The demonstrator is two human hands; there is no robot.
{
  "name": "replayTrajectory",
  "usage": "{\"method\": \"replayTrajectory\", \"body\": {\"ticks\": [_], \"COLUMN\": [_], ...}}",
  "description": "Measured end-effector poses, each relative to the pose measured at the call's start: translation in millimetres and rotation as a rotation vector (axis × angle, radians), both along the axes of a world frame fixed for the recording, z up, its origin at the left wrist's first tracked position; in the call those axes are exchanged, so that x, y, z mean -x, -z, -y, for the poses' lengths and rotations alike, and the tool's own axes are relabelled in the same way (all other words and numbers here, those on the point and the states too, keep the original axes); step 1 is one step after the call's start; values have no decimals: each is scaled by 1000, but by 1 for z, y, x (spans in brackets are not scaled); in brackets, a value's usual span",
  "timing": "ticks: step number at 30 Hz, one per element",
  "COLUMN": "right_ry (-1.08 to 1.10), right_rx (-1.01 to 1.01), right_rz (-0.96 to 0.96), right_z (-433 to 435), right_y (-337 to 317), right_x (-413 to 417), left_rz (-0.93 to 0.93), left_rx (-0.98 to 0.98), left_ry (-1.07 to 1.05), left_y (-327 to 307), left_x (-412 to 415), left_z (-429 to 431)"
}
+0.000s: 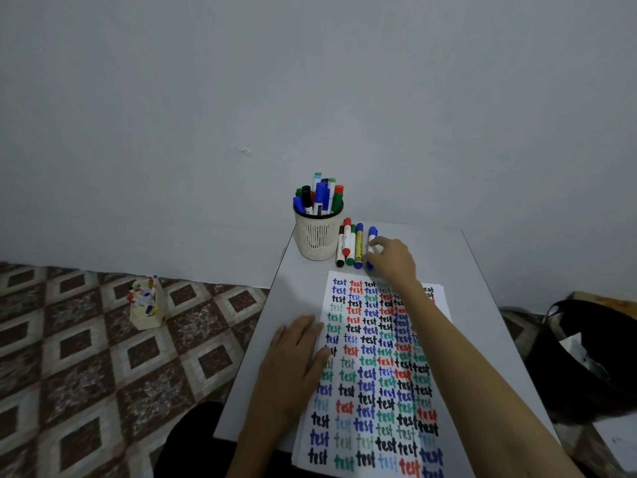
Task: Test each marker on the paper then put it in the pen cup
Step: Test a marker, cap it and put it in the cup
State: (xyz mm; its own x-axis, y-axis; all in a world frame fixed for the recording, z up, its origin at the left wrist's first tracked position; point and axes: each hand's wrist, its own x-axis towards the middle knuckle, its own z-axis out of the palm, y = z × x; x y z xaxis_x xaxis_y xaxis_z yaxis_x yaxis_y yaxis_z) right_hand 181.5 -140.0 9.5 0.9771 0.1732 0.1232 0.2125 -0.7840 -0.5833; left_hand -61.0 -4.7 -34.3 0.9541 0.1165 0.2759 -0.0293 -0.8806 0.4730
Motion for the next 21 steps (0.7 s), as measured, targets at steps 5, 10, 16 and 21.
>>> {"method": "replayTrajectory", "body": {"ticks": [5, 10, 16, 21], "right_ry": [-20, 155, 58, -139], "right_rx": [135, -384, -981, -1086], "right_rz": [86, 294, 336, -1], "right_z": [-5, 10, 39, 49], "right_y": [1, -1, -18, -19], "right_x": [9, 23, 70, 136], "left_rz": [12, 7, 21, 83], "left_rx": [5, 23, 63, 163], "left_ry": [-3, -6, 6, 34], "left_y": [-2, -1, -3, -12], "left_x": [2, 2, 4, 9], "left_z": [1, 0, 1, 6]}}
